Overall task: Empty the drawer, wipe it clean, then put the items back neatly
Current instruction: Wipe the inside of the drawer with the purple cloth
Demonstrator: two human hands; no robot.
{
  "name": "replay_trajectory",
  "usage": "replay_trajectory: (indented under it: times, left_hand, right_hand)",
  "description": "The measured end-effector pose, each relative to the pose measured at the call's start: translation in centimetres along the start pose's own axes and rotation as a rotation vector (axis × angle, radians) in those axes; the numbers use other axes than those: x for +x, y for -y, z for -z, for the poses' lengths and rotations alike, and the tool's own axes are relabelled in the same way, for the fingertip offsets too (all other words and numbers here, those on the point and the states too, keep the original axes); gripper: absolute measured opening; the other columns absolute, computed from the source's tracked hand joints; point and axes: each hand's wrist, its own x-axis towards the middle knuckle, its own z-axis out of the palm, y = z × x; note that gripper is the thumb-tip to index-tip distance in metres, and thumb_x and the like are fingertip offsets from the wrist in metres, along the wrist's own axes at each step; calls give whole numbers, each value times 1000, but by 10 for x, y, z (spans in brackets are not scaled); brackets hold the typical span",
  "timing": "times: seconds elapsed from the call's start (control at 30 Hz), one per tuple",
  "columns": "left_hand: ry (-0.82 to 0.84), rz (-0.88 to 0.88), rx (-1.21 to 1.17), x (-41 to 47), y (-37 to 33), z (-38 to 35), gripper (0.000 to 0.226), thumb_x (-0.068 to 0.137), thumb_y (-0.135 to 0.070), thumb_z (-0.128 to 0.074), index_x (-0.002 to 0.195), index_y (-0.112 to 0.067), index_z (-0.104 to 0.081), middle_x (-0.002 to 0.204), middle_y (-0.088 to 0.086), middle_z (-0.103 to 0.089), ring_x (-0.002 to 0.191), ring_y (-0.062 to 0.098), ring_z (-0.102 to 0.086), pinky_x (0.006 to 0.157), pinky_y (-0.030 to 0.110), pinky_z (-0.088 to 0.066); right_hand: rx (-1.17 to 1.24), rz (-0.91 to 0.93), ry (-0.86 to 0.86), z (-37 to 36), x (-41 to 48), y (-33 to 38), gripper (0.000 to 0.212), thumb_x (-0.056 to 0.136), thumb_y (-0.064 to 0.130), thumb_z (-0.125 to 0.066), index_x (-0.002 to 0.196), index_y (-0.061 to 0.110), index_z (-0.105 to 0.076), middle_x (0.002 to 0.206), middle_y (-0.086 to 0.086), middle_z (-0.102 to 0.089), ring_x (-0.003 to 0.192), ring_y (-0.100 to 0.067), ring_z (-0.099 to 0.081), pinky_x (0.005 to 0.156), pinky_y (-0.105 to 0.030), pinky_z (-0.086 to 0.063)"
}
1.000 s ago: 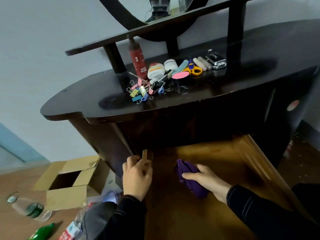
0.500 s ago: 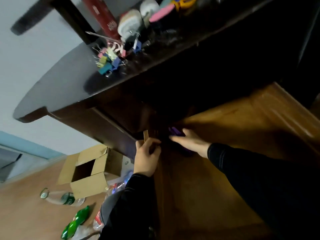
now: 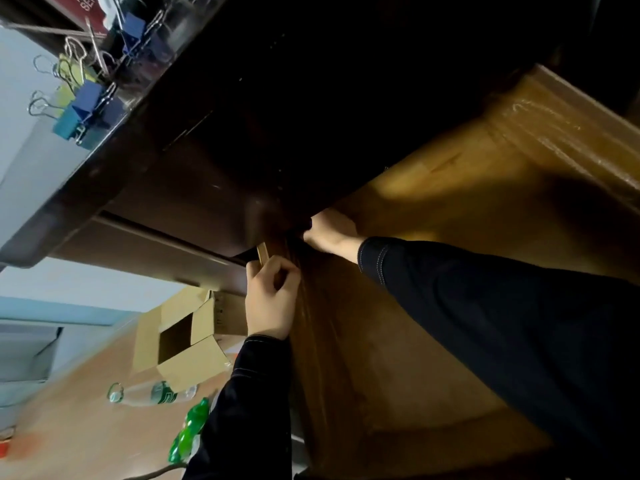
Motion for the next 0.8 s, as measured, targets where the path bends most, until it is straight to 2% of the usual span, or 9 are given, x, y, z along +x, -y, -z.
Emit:
replay_trajectory:
  times: [0.13, 0.23, 0.3, 0.4, 0.5, 0.57, 0.6, 0.7, 0.8]
  left_hand:
    - [-18, -9, -6, -1, -1, -1, 7, 90, -14, -63, 86, -16, -68, 100, 5, -47, 79, -11, -47, 65, 9, -32]
    - [-31, -14, -13, 0, -2, -1, 7, 89, -12, -64, 85, -15, -68, 99, 6, -47, 80, -11, -47, 65, 9, -31]
    - [-38, -16, -13, -1, -2, -2, 7, 88, -10, -65, 83, -15, -68, 98, 8, -48, 80, -11, -46, 64, 7, -31]
    - [-55, -27, -16, 0, -1, -2, 7, 87, -9, -65, 83, -13, -68, 97, 10, -49, 80, -12, -46, 62, 0, -29]
    - [-57, -15, -29, 0, 0, -3, 7, 86, -9, -66, 84, -14, -69, 97, 9, -49, 79, -12, -46, 62, 0, -30]
    - [-53, -2, -39, 1, 0, -2, 6, 86, -9, -66, 83, -14, -69, 99, 9, -49, 79, -10, -47, 64, 4, -32]
    - [-49, -1, -38, 0, 0, -2, 6, 86, -9, -66, 83, -14, -69, 99, 10, -49, 79, -9, -47, 64, 6, -32]
    - [-49, -26, -16, 0, 0, -2, 6, 86, -9, -66, 81, -12, -68, 98, 13, -50, 79, -12, -45, 62, 1, -30]
    - [-52, -45, 4, 1, 0, -3, 6, 86, -9, -66, 80, -11, -68, 97, 14, -50, 80, -14, -44, 61, -2, -28]
  right_hand:
    - [-96, 74, 29, -2, -15, -5, 24, 91, 25, -62, 115, 18, -65, 113, -5, -69, 103, -30, -65, 78, -36, -50]
    - [-132, 70, 79, 5, -15, -6, 19, 90, 25, -63, 107, 18, -64, 101, -1, -65, 96, -29, -64, 72, -33, -43]
    - [-127, 44, 68, 11, -10, 3, 10, 91, 28, -61, 94, 18, -60, 93, 0, -58, 89, -27, -59, 73, -32, -40]
    - [-60, 34, -14, 3, -5, 14, 30, 92, 26, -58, 65, 19, -50, 74, 1, -52, 77, -26, -52, 71, -32, -39]
    - [-134, 110, -31, -4, -11, 9, 10, 93, 23, -60, 96, 15, -67, 99, -8, -69, 94, -33, -64, 74, -35, -45]
    - [-212, 144, -19, 0, -12, 2, 9, 92, 19, -60, 100, 19, -65, 104, -7, -70, 96, -33, -67, 73, -35, -47]
    - [-209, 128, -8, 3, -11, 3, 3, 92, 18, -60, 90, 19, -62, 101, -7, -70, 92, -32, -66, 71, -35, -45]
    - [-71, 11, -38, 7, -3, 14, 34, 91, 23, -58, 61, 20, -41, 71, 0, -56, 65, -22, -51, 60, -27, -36]
    - [-24, 61, -65, 0, -4, 17, 34, 92, 24, -60, 62, 23, -46, 64, 5, -49, 59, -20, -49, 54, -25, -33]
